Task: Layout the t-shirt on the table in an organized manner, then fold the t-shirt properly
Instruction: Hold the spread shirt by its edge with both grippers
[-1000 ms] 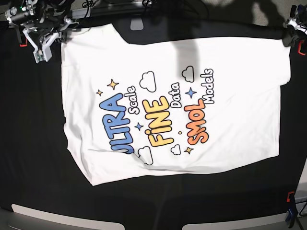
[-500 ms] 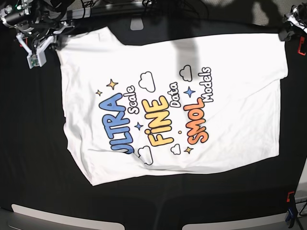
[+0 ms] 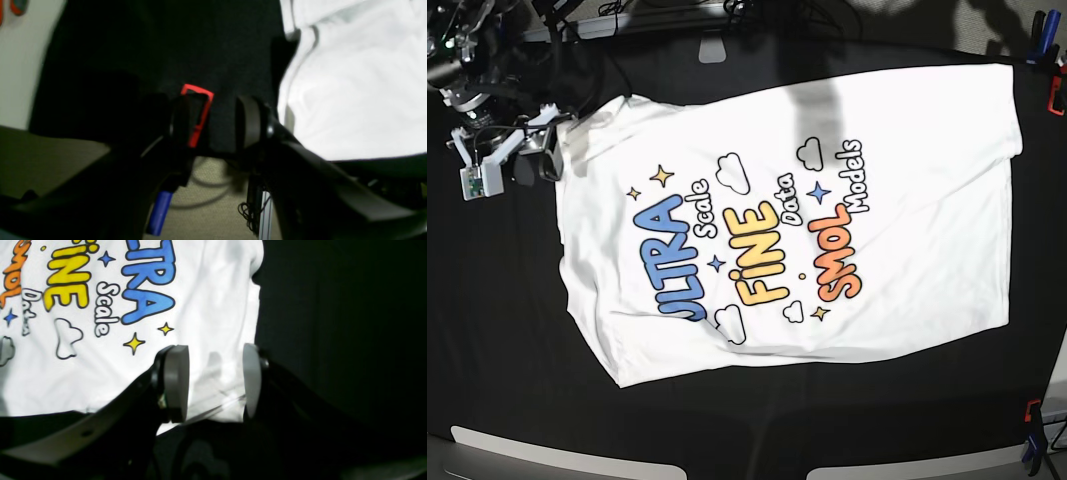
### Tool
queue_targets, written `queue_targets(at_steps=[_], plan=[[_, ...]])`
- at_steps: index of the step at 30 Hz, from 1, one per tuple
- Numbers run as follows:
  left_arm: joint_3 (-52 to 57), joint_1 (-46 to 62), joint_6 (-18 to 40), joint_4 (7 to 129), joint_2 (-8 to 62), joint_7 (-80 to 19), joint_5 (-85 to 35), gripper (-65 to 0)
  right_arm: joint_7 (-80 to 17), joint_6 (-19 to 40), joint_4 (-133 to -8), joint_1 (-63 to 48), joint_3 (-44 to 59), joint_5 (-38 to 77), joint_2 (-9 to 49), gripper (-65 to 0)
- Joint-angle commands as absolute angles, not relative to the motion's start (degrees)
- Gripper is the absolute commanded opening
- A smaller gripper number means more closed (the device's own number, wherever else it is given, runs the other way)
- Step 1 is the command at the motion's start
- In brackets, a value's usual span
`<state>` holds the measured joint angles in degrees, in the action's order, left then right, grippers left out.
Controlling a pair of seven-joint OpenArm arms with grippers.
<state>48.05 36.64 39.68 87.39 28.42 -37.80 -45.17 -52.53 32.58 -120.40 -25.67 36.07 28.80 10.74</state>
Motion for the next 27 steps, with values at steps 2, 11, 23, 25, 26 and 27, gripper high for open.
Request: queue_targets(at_steps=[2, 11, 23, 25, 26, 27], plan=[[48.71, 36.99, 40.0, 88.23, 29.69, -36.82, -46.11, -43.9, -51.77, 32.71, -121.49, -25.1, 36.36, 30.7, 11.42, -39.5], [48.6, 36.97, 40.0, 88.16, 29.21, -35.51, -47.46, -43.9, -58.85, 33.78, -121.49, -24.93, 36.36, 30.68, 11.42, -39.5], [38.19, 32.84, 36.14, 86.89, 28.42, -32.05, -40.32, -43.9, -60.71, 34.02, -121.49, -24.95, 36.36, 30.65, 11.42, -39.5], [36.82, 32.8, 34.5, 86.87, 28.42, -31.44, -38.74, -43.9, -60.66, 34.02, -121.49, -24.93, 36.36, 30.65, 11.42, -39.5], [36.32, 32.56, 33.58, 86.87, 28.42, -31.48, -38.3, -43.9, -60.66, 34.04, -121.49, -24.93, 36.36, 30.65, 11.42, -39.5], [36.1, 32.53, 32.88, 86.83, 28.4, -31.75, -37.74, -43.9, -60.69, 34.02, -121.49, -24.95, 36.36, 30.65, 11.42, -39.5]])
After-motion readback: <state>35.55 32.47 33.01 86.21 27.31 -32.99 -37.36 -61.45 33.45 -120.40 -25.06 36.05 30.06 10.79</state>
